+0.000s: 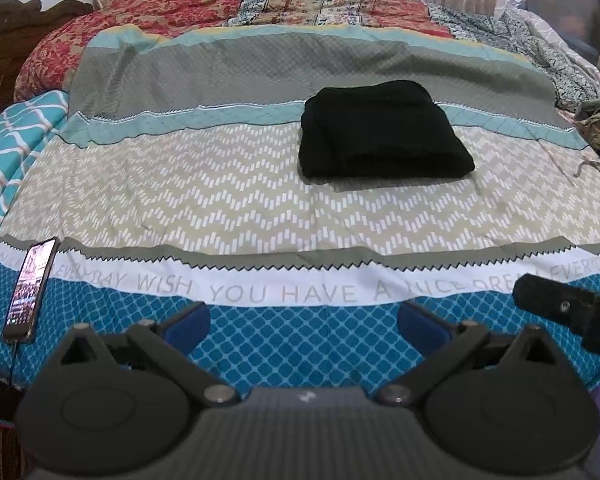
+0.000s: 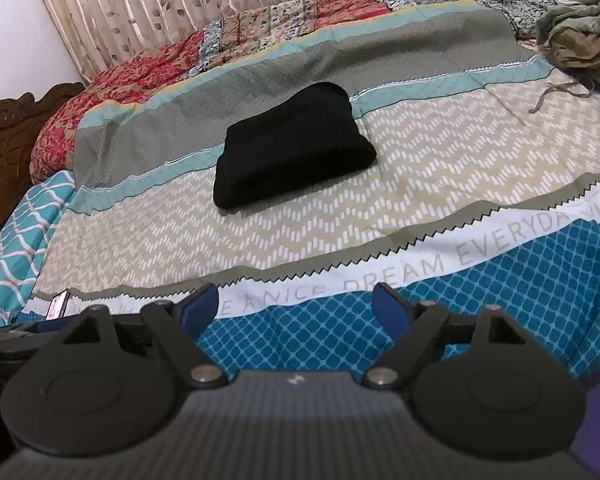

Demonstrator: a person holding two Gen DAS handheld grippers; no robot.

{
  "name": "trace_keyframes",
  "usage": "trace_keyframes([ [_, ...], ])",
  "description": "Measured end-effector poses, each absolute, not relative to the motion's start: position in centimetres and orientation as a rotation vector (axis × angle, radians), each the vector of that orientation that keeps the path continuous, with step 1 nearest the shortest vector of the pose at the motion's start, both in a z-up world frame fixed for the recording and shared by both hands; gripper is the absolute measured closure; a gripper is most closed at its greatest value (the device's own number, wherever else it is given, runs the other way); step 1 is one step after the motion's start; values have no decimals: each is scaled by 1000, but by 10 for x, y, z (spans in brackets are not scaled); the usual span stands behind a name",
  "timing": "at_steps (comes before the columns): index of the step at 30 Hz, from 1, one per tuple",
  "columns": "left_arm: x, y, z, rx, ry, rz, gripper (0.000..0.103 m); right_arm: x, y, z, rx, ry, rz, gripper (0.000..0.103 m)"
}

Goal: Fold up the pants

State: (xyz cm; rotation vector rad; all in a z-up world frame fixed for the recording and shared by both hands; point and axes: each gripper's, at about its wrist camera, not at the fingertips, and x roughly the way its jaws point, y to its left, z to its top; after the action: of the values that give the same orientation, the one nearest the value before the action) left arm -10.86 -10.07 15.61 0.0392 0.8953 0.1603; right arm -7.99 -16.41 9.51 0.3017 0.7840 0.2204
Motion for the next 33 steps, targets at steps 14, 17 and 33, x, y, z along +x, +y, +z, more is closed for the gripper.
trace_keyframes([
  [14,-111,-103,149,86,908,203,0,-83,-169,82,352,848,224,16],
  [17,-112,-102,149,111,890,235,0,-82,-170,80,365,859,222,16],
  [33,-114,-98,149,131,860,269,0,-83,-176,74,397,884,224,15],
])
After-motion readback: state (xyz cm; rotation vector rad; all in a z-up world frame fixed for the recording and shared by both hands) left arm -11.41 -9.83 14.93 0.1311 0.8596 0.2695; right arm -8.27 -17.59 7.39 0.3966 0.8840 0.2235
